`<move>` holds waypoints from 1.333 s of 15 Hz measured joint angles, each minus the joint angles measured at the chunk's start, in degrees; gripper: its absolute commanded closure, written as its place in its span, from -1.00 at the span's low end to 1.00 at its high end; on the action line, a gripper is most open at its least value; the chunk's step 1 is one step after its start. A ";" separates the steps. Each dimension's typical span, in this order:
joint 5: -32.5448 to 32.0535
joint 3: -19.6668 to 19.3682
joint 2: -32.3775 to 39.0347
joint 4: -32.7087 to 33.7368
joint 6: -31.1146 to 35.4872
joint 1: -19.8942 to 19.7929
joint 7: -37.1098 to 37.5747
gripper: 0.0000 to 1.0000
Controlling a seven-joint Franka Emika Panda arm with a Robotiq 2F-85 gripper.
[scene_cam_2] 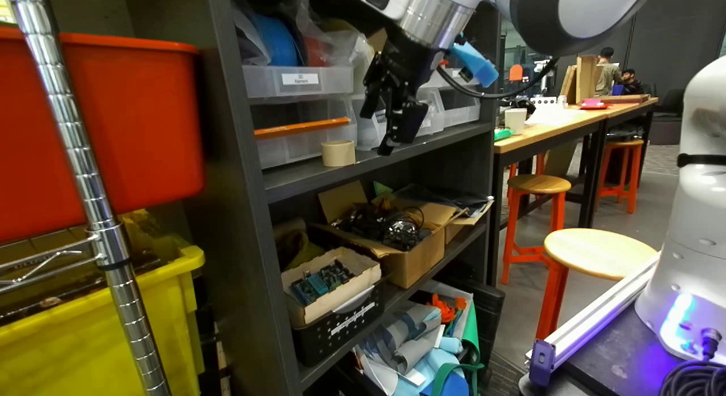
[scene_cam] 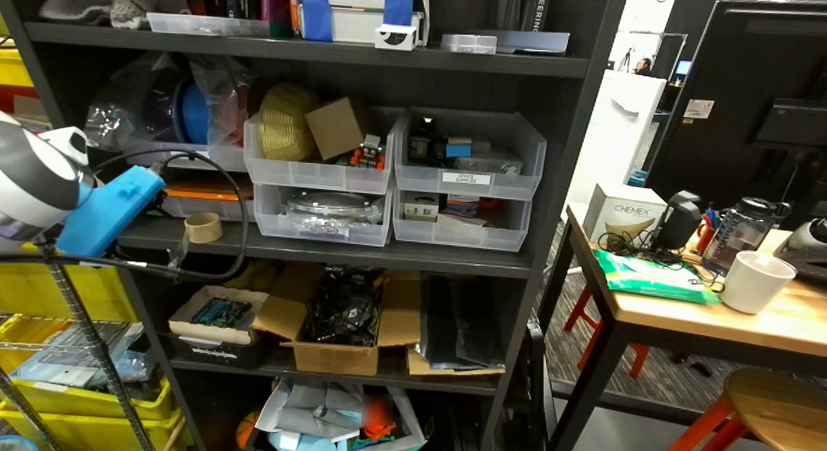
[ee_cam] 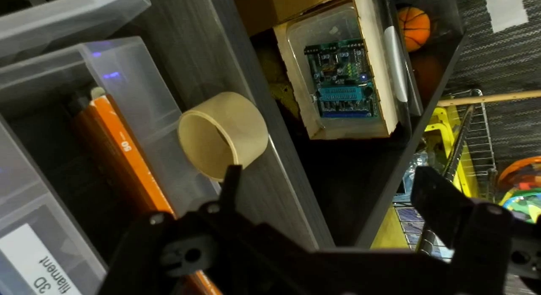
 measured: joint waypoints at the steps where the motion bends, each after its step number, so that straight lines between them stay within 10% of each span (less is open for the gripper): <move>1: -0.70 0.10 0.78 0.63 0.17 -0.26 0.00 -1.00; 20: -0.18 -5.15 13.50 6.15 5.21 -2.56 -2.29 -1.00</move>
